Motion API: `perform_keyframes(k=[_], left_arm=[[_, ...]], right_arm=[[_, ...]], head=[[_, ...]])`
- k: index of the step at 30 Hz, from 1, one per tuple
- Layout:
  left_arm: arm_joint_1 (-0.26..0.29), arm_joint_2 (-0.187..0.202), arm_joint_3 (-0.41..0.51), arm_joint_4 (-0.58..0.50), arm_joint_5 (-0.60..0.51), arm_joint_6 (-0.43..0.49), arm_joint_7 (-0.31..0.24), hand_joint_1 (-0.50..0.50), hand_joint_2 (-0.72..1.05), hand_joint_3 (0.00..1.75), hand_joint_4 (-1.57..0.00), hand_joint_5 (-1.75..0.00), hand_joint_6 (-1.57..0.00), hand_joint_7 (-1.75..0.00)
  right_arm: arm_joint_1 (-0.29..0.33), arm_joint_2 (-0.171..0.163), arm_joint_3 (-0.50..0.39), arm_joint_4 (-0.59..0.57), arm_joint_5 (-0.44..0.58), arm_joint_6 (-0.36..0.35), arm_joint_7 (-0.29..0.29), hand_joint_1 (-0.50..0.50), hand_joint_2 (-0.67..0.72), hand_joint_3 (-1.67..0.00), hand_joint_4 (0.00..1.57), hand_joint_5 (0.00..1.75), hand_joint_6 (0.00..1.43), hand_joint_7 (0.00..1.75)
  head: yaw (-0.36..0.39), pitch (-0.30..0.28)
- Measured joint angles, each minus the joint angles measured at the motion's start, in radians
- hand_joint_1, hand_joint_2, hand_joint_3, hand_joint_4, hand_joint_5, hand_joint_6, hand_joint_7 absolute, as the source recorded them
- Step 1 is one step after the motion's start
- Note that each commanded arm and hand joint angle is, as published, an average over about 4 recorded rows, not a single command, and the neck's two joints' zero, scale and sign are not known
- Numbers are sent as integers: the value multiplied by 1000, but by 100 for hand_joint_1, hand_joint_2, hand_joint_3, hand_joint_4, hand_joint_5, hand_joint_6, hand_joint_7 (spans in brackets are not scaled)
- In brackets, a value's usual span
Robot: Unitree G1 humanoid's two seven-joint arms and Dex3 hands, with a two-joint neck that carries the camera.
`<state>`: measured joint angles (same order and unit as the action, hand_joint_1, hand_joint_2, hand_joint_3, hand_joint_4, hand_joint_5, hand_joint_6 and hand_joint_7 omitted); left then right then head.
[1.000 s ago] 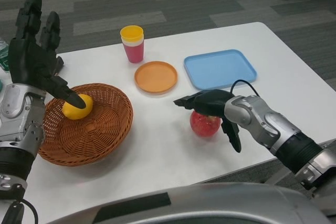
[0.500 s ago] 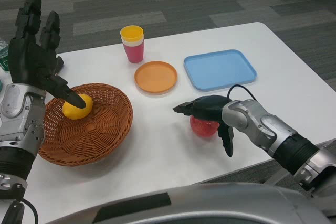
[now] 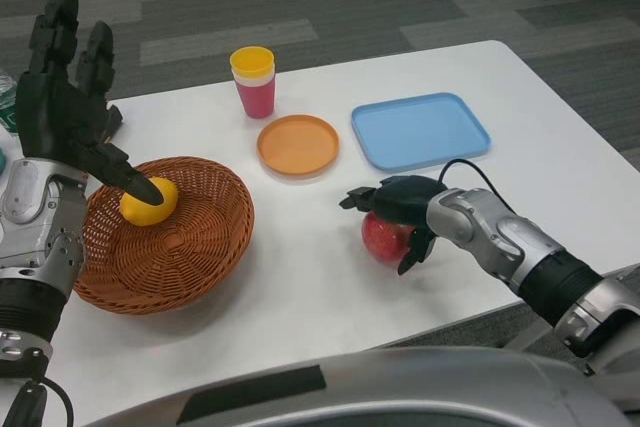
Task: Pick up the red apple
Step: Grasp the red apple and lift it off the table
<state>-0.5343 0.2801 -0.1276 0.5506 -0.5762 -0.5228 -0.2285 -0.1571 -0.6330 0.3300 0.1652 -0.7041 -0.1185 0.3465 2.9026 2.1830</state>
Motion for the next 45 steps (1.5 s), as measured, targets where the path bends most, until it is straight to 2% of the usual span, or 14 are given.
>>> perform_keyframes(k=[1,5,7,9,13,16,20,23,31,33,36,40,43,45], left_arm=[[0,0,0,0,0,0,0,-50,-55,7,0,0,0,-14],[0,0,0,1,-2,0,0,-50,-55,7,0,0,0,-14],[0,0,0,1,-2,0,0,-50,-55,9,0,0,0,-14],[0,0,0,1,-2,0,0,-50,-55,9,0,0,0,-14],[0,0,0,2,-2,0,0,-50,-55,7,0,0,0,-14],[0,0,-1,4,-3,0,0,-50,-55,4,0,0,0,-14],[0,0,-2,6,-3,-1,0,-50,-55,9,0,0,0,-14],[0,0,-2,6,-3,-1,0,-50,-55,7,0,0,0,-14],[0,0,-2,8,-3,-3,0,-50,-55,9,0,0,0,-14],[0,0,-3,8,-3,-3,0,-50,-55,9,0,0,0,-14],[0,0,-3,9,-3,-3,0,-50,-55,9,0,0,0,-14],[0,0,-3,9,-3,-4,0,-50,-55,2,0,0,0,-14],[0,0,-8,14,-5,-6,0,-50,-55,7,0,0,0,-14],[0,0,-14,21,-6,-9,0,-50,-55,7,0,0,0,-14]], right_arm=[[-1,1,-2,7,-1,-1,-1,-30,-48,-61,0,104,0,42],[-6,3,-7,32,-6,-6,-7,-25,-54,-71,0,155,0,77],[-6,4,-9,38,-9,-8,-9,-25,-54,-71,0,170,0,91],[-6,5,-13,43,-13,-13,-13,-25,-54,-71,0,175,0,108],[-7,7,-24,48,-19,-35,-27,-25,-56,-75,1,172,0,148],[-7,12,-39,50,-22,-66,-47,-25,-60,-79,11,165,0,164],[-8,16,-69,51,-27,-102,-78,-25,-60,-81,36,162,1,168],[-8,18,-88,52,-27,-130,-95,-25,-60,-87,47,155,6,168],[-6,18,-115,44,7,-165,-117,-25,-60,-87,49,155,6,164],[-5,18,-115,26,23,-166,-121,-25,-60,-87,49,155,7,168],[-4,17,-114,-12,52,-168,-131,-25,-60,-83,49,155,9,162],[-11,17,-109,-49,81,-168,-139,-25,-60,-87,49,155,9,161],[-57,16,-83,-54,98,-168,-146,-25,-60,-87,49,155,11,161],[-121,17,-48,-35,105,-169,-150,-25,-60,-87,49,155,11,161]], head=[[0,-1],[-1,-3],[-1,-3],[-2,-4],[-10,-6],[-13,-6],[-14,-6],[-14,-6],[-8,-7],[-8,-7],[-5,0],[6,10],[16,22],[23,33]])
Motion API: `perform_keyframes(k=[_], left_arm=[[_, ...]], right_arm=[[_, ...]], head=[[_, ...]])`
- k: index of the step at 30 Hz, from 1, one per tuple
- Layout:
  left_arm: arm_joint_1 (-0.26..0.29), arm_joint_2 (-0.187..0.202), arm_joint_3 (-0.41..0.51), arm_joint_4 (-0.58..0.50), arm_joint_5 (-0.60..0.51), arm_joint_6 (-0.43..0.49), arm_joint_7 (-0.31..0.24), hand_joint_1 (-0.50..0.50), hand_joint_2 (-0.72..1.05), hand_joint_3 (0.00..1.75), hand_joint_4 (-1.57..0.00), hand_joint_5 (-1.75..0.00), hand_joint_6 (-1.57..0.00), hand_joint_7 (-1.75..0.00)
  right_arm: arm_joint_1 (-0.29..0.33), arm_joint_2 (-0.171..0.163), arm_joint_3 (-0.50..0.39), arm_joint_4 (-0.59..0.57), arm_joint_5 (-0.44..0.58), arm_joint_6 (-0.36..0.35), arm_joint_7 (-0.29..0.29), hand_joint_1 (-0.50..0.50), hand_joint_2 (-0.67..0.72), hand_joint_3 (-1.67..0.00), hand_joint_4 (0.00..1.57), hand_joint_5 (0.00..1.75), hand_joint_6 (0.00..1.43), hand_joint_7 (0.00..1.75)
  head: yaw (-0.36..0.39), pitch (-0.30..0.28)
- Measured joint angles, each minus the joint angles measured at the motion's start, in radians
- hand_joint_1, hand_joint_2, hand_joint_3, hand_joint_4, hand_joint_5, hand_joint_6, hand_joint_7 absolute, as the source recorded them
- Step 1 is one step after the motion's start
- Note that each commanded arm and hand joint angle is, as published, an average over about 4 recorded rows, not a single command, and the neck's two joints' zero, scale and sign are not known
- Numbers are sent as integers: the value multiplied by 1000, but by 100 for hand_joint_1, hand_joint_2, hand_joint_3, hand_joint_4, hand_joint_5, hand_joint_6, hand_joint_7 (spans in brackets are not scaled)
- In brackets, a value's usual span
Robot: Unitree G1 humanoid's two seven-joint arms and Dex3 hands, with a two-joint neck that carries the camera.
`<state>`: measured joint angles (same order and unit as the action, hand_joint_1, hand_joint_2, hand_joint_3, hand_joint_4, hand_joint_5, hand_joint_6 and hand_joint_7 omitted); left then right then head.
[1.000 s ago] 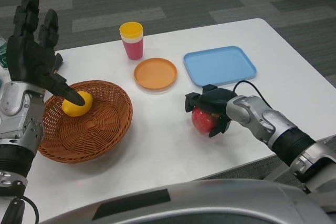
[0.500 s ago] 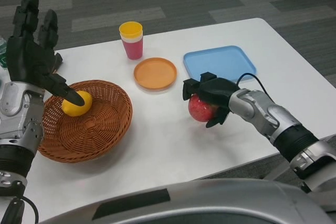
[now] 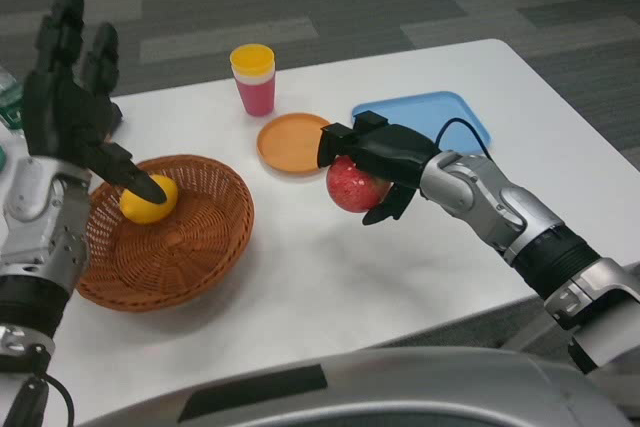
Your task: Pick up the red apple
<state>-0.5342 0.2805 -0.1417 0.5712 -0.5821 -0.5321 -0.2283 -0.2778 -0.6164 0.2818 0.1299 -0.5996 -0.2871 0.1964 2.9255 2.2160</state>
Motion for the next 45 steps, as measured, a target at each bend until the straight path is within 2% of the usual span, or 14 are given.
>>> perform_keyframes(k=[4,7,9,13,17,21,25,28,32,34,37,39,45], left_arm=[[-1,-1,-9,5,-1,-5,0,-50,-55,7,0,0,0,-14],[-1,-1,-10,6,-2,-9,0,-50,-55,9,0,0,0,-14],[-1,-2,-10,6,-2,-12,0,-50,-55,9,0,0,0,-14],[-1,-4,-12,6,-2,-15,0,-50,-55,9,0,0,0,-14],[-1,-4,-12,5,-2,-17,0,-50,-55,4,0,0,0,-14],[0,-5,-12,5,-4,-18,0,-50,-55,9,0,0,0,-14],[0,-5,-12,4,-4,-19,0,-50,-55,9,0,0,0,-14],[0,-5,-12,4,-4,-19,0,-50,-55,9,0,0,0,-14],[0,-6,-11,4,-4,-19,0,-50,-55,0,0,0,0,-14],[0,-5,-11,4,-4,-19,0,-50,-55,2,0,0,0,-14],[0,-5,-11,4,-4,-19,0,-50,-55,9,0,0,0,-14],[0,-5,-11,4,-4,-19,0,-50,-55,9,0,0,0,-14],[0,-5,-11,4,-4,-19,0,-50,-55,7,0,0,0,-14]], right_arm=[[-116,8,63,56,8,-2,-4,-25,-60,-83,49,155,11,161],[-149,23,68,82,60,-19,-15,-25,-60,-83,51,155,13,161],[-154,42,56,108,147,-56,-39,-25,-60,-83,52,155,14,161],[-151,91,-10,139,339,-146,-104,-25,-60,-83,54,155,14,161],[-131,110,-61,142,462,-195,-139,-25,-60,-83,58,155,14,161],[-96,125,-117,128,540,-224,-162,-25,-60,-85,64,148,14,161],[-69,142,-184,106,601,-249,-177,-25,-60,-79,66,150,14,161],[-58,147,-222,105,630,-258,-183,-25,-60,-85,66,145,14,161],[-39,151,-252,103,635,-260,-183,-25,-60,-83,69,145,14,161],[-33,153,-265,102,635,-261,-183,-25,-60,-87,69,145,14,161],[-28,156,-290,100,635,-265,-183,-25,-60,-83,69,145,14,161],[-26,157,-299,100,636,-268,-184,-25,-60,-79,69,145,14,161],[-15,158,-303,98,638,-269,-184,-25,-60,-81,69,145,14,161]], head=[[8,18],[12,30],[14,37],[19,49],[24,64],[29,78],[33,83],[33,84],[32,83],[33,82],[32,82],[31,82],[27,80]])
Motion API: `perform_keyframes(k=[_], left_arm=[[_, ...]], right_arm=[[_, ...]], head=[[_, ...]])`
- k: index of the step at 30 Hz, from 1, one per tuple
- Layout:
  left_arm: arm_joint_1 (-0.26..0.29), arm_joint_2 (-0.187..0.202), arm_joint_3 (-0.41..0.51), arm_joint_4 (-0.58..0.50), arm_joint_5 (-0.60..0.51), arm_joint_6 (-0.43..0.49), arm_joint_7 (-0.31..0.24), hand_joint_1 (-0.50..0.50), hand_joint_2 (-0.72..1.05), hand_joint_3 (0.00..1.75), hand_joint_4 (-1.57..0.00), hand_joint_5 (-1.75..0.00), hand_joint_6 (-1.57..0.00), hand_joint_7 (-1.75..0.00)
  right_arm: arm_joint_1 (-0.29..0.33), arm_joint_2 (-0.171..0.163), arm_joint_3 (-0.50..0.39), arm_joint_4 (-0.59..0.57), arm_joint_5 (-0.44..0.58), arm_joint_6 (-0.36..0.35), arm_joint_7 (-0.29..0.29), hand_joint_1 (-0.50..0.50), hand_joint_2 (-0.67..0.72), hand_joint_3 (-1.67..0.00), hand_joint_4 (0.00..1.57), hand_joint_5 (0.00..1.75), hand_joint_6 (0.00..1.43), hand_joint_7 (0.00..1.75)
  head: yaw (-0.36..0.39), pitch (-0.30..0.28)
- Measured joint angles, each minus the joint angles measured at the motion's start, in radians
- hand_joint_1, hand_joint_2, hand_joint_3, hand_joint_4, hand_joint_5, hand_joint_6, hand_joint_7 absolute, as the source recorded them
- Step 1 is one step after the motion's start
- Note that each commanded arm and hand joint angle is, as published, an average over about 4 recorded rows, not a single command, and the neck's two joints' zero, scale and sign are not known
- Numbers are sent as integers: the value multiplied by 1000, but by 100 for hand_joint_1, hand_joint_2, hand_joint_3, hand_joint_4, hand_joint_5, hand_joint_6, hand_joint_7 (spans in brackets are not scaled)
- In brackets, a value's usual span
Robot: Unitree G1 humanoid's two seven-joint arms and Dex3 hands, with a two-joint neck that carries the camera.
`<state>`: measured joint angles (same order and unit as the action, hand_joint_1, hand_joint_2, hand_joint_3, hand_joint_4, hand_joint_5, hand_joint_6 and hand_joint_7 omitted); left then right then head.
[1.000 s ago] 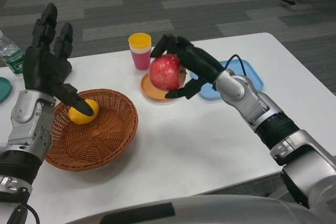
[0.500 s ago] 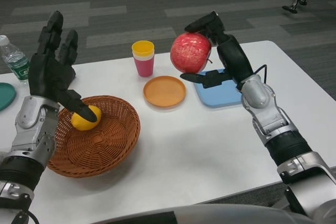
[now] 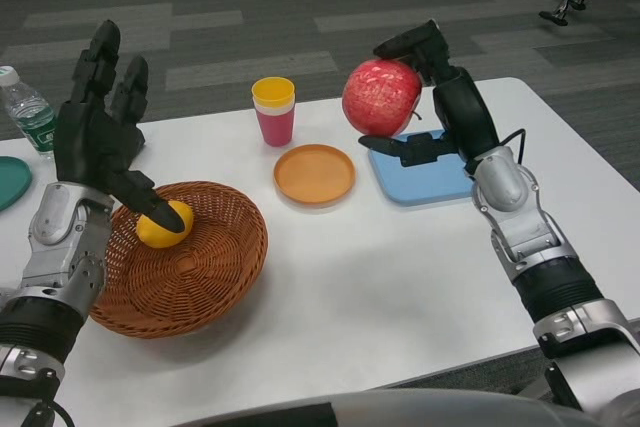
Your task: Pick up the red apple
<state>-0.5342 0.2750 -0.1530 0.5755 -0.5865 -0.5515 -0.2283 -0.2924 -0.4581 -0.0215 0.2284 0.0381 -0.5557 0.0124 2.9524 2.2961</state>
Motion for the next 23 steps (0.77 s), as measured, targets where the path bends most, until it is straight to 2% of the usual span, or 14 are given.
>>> perform_keyframes(k=[7,13,19,23], left_arm=[[0,0,0,0,0,0,0,-50,-55,9,0,0,0,-17],[0,0,0,0,0,0,0,-50,-55,9,0,0,0,-14],[0,0,0,0,0,0,0,-50,-55,9,0,0,0,-14],[1,0,0,-1,0,0,0,-50,-55,9,0,0,0,-14]], right_arm=[[3,0,0,0,2,-2,-3,-25,-60,-85,71,145,16,161],[4,0,0,0,2,-2,-6,-25,-60,-81,71,145,14,161],[4,0,1,0,3,-2,-6,-25,-60,-87,71,145,15,161],[4,0,1,0,3,-3,-6,-25,-60,-79,71,145,16,161]], head=[[2,-1],[4,-1],[4,-4],[5,0]])
